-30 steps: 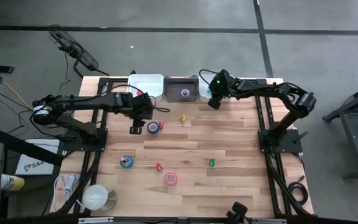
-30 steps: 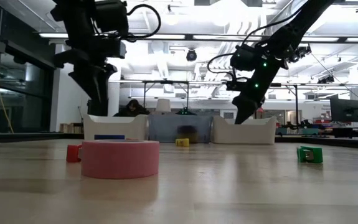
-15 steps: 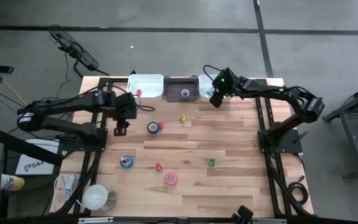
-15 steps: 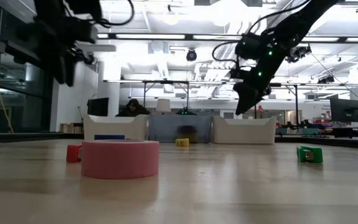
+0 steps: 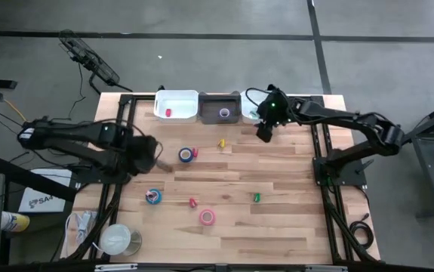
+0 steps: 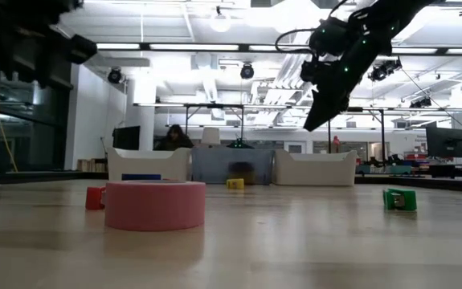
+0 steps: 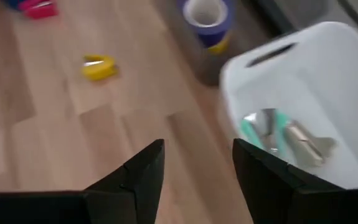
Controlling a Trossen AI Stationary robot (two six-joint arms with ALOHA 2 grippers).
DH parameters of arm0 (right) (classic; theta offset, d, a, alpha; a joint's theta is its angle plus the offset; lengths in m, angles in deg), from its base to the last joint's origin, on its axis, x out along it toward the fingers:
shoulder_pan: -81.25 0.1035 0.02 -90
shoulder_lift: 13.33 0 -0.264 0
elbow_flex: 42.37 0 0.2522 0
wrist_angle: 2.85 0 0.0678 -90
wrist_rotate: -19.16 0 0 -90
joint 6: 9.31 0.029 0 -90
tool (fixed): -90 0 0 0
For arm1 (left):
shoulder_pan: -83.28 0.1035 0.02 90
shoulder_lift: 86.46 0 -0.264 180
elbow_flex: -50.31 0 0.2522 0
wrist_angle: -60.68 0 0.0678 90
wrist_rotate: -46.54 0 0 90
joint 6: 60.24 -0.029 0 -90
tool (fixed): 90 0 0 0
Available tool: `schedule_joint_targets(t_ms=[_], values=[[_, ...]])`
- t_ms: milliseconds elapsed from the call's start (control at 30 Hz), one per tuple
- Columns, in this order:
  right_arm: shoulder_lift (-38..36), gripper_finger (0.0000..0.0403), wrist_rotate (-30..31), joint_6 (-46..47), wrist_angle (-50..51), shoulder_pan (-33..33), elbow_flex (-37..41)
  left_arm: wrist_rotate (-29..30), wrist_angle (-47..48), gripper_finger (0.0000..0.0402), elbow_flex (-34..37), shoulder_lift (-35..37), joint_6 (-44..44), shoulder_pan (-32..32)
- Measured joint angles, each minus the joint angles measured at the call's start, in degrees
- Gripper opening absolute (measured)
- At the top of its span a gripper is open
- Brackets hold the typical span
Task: Pick and place Stapler, Stapler remover, tape
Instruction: Put the pink staple remover into the right white bin
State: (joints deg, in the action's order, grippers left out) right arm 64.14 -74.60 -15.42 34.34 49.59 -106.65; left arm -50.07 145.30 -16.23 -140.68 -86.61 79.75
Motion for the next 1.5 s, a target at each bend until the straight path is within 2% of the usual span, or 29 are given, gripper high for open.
schedule_joint_targets(t_ms=[100,300,533,667,967,1133,1500], values=[[0.0,0.0181,-0.1,0.2,1.4,1.9,0.0,0.7,-0.6,0.0162,0.0,-0.5,-3.4,-4.5],[0.0,0.0181,-0.1,0.1,3.7,5.4,0.0,3.8,-0.8,0.0162,0.0,-3.1,-3.2,-11.4],[0.0,0.0181,0.4,1.2,4.4,9.0,0.0,7.2,-1.1,0.0162,0.0,-8.6,0.2,-17.0],[0.0,0.0181,0.4,1.2,5.1,11.0,0.0,6.8,-3.5,0.0165,0.0,-11.9,2.4,-19.5],[0.0,0.0181,0.6,2.7,6.6,14.9,0.0,7.5,-5.3,0.0215,0.0,-17.1,6.8,-23.0],[0.0,0.0181,3.3,3.7,7.0,16.9,0.0,7.0,-7.3,0.0246,0.0,-19.7,10.0,-23.6],[0.0,0.0181,5.4,5.1,7.2,20.3,0.0,4.5,-9.8,0.0248,0.0,-26.5,11.9,-24.5]])
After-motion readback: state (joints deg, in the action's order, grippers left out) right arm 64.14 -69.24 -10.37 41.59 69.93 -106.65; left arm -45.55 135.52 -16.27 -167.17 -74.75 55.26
